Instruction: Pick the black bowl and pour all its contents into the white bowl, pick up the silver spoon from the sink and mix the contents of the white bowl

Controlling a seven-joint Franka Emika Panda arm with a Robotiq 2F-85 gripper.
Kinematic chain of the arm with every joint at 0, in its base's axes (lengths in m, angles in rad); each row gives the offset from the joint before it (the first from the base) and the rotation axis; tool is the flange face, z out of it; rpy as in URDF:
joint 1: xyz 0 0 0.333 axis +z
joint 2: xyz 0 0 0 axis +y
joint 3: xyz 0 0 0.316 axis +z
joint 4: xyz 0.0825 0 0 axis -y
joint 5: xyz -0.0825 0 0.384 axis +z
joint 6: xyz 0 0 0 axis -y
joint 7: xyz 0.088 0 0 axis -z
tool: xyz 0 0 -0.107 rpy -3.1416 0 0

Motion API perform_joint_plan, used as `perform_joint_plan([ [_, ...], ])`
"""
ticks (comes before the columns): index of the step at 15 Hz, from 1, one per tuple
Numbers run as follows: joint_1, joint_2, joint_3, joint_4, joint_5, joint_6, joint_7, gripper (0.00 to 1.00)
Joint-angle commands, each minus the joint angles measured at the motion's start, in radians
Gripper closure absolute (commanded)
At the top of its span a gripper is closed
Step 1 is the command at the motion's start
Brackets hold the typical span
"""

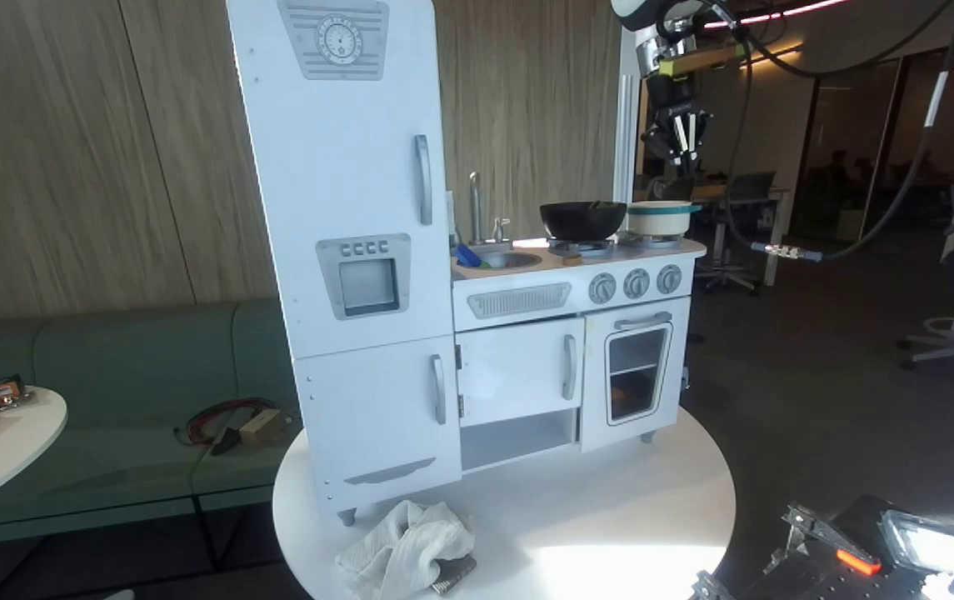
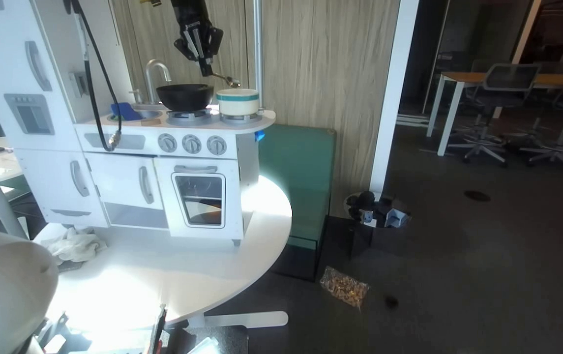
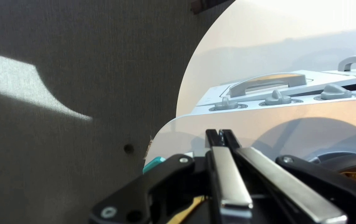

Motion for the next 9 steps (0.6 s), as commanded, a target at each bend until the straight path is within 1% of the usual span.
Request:
perform_joint_plan([
  [1, -0.019, 0.072, -0.012, 0.100, 0.056, -0.043, -0.059, 0.95],
  [4, -0.036, 0.110, -0.019, 0.124, 0.095, -0.054, -0.077, 0.95],
  [9, -0.050, 0.127, -0.027, 0.135, 0.094, -0.077, -0.074, 0.95],
])
